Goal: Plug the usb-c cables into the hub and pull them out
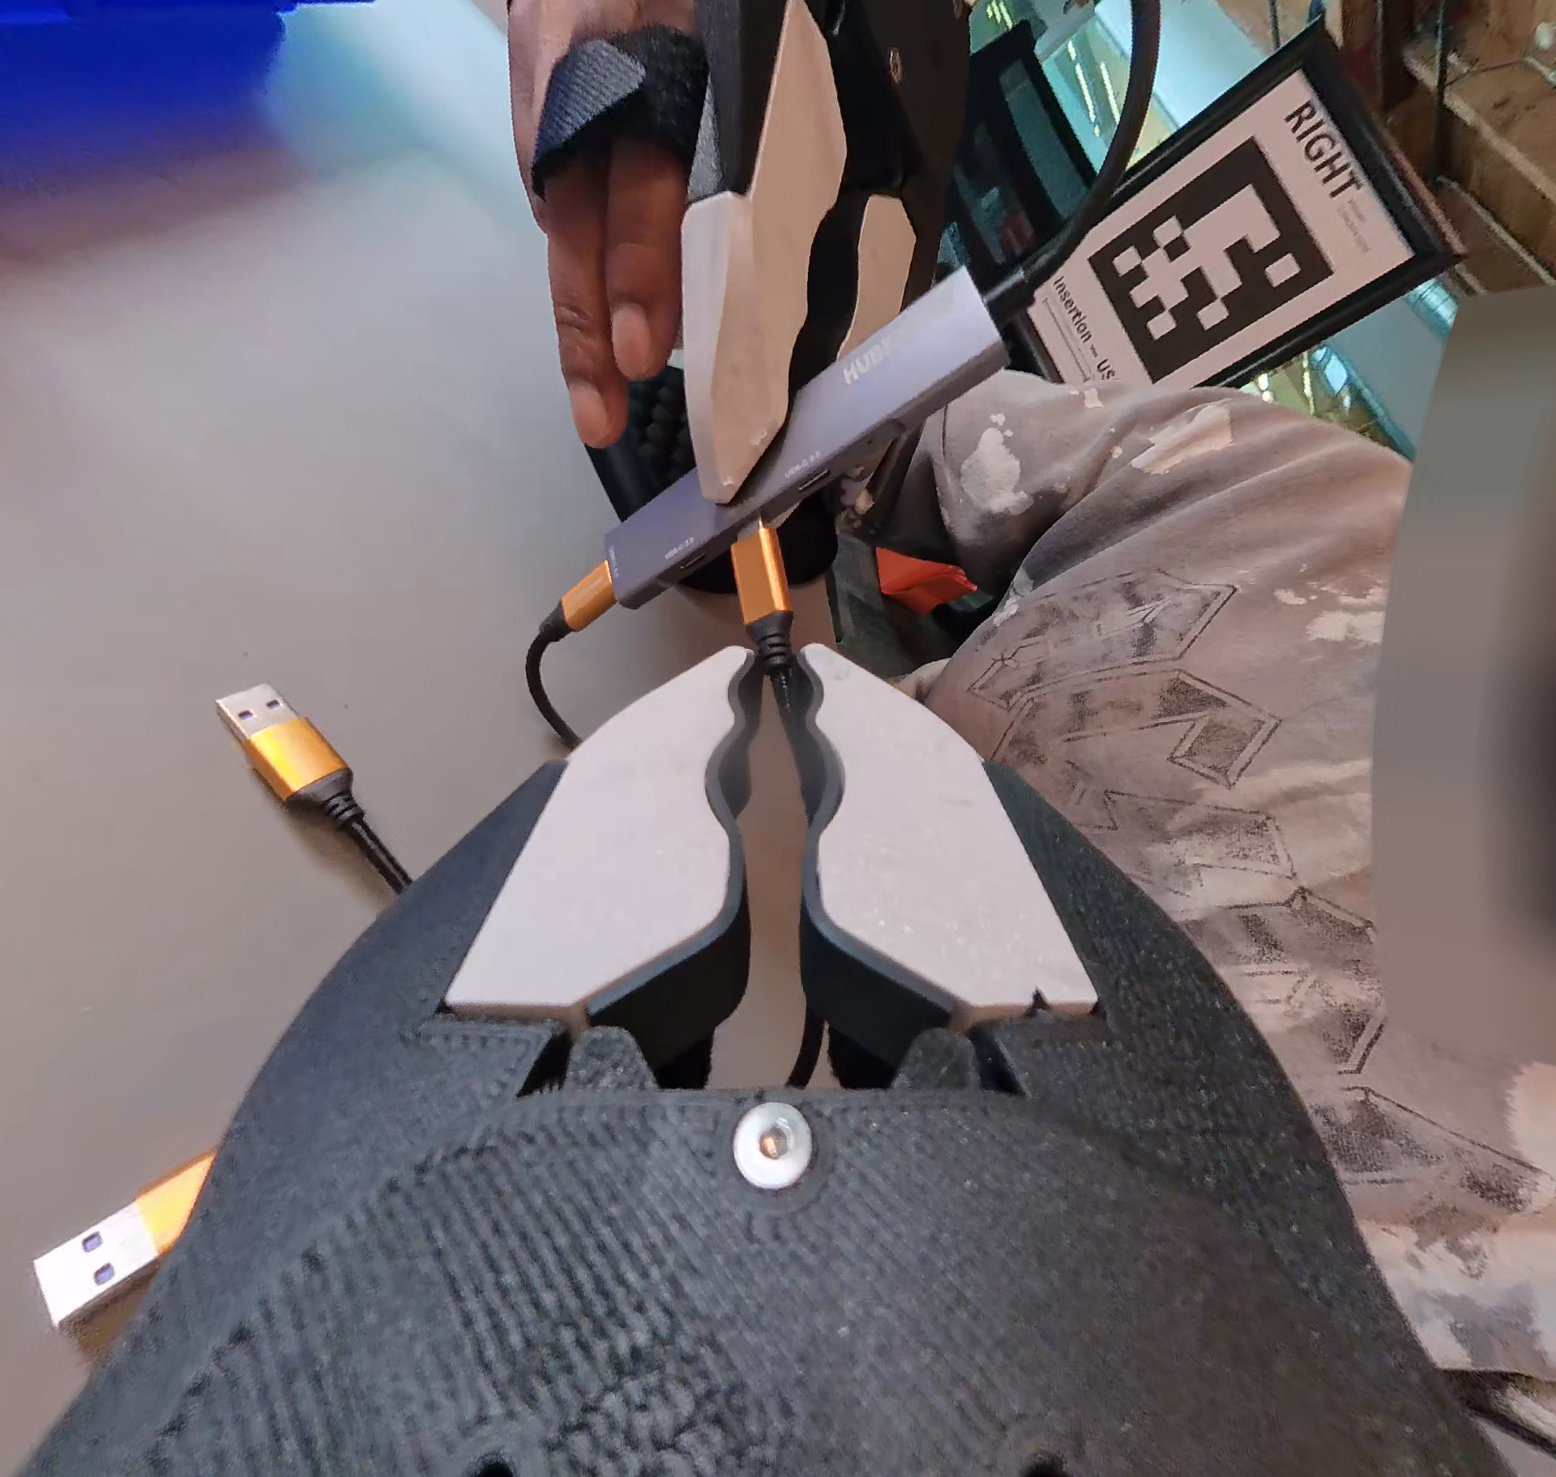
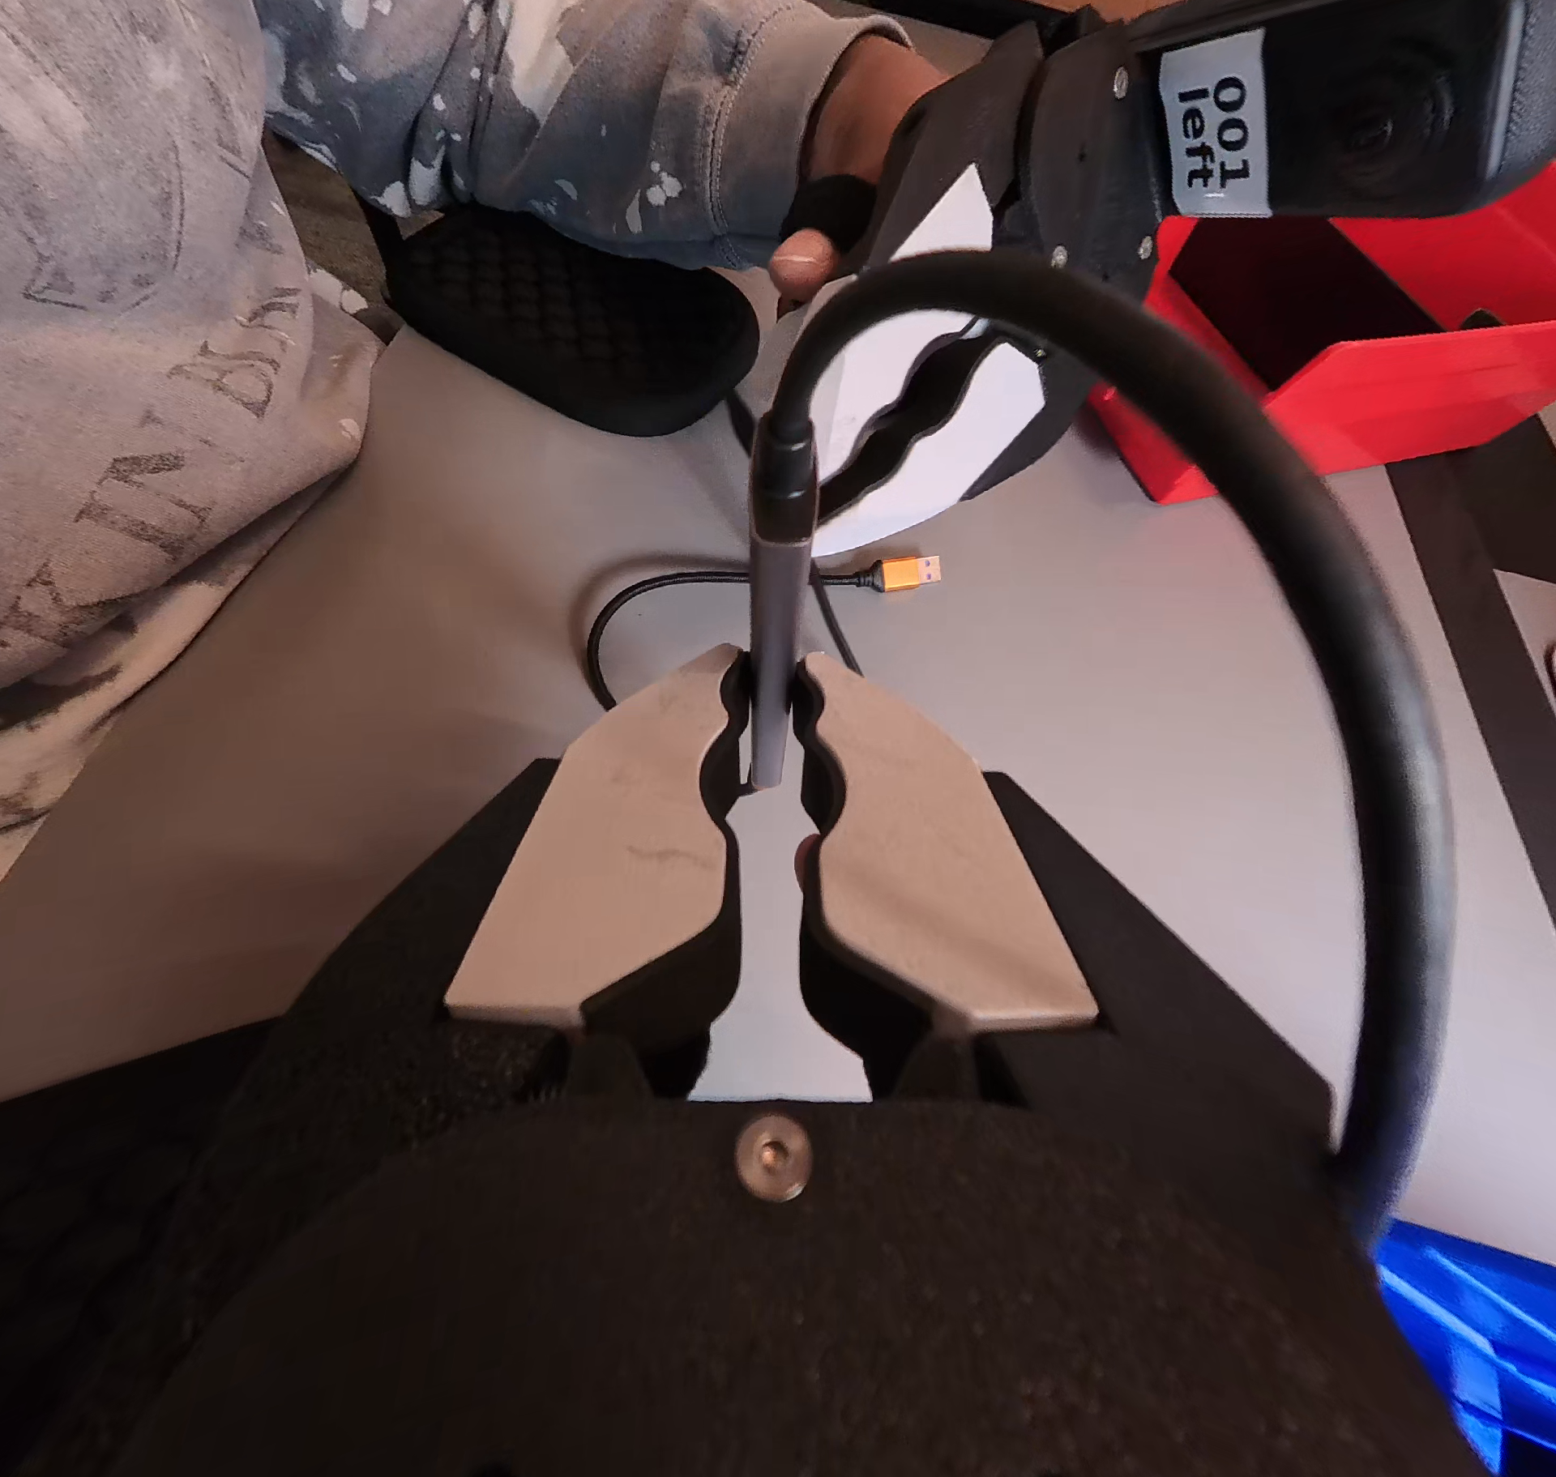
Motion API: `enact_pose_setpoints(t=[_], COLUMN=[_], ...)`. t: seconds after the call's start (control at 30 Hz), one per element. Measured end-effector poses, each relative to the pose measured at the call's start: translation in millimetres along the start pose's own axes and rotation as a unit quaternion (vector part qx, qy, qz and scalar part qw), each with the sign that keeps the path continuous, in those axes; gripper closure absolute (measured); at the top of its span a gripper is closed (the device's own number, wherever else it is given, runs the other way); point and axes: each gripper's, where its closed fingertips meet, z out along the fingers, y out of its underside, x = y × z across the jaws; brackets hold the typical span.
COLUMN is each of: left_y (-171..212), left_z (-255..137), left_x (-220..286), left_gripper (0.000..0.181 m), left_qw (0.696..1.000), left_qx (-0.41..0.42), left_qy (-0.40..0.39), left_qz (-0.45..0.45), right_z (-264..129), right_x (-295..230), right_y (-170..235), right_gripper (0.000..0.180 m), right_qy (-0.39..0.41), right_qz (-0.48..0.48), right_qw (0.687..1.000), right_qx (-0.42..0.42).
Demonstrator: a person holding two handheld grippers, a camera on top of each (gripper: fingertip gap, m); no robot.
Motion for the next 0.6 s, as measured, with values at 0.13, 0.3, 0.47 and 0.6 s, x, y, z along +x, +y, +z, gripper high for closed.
enact_pose_setpoints(t=[0.13, 0.3, 0.47, 0.6], left_y=[-5, -11, -13, -12], left_z=[-3, -7, -8, -6], left_x=[-1, -4, -5, -6], left_gripper=[0.174, 0.174, 0.174, 0.174], left_qw=[1.000, 0.999, 0.998, 0.997], left_qx=[0.018, 0.039, 0.049, 0.041], left_qy=[0.000, -0.012, -0.028, -0.040], left_qz=[0.001, 0.016, 0.034, 0.049], right_z=[1, 3, 3, 7], right_x=[3, 12, 16, 12], right_y=[0, 0, 0, 5], right_gripper=[0.171, 0.171, 0.171, 0.171], right_qy=[0.004, 0.022, 0.023, 0.004], right_qz=[0.009, 0.024, 0.041, 0.055], right_qw=[1.000, 0.999, 0.998, 0.998], right_qx=[0.007, 0.022, 0.038, 0.035])
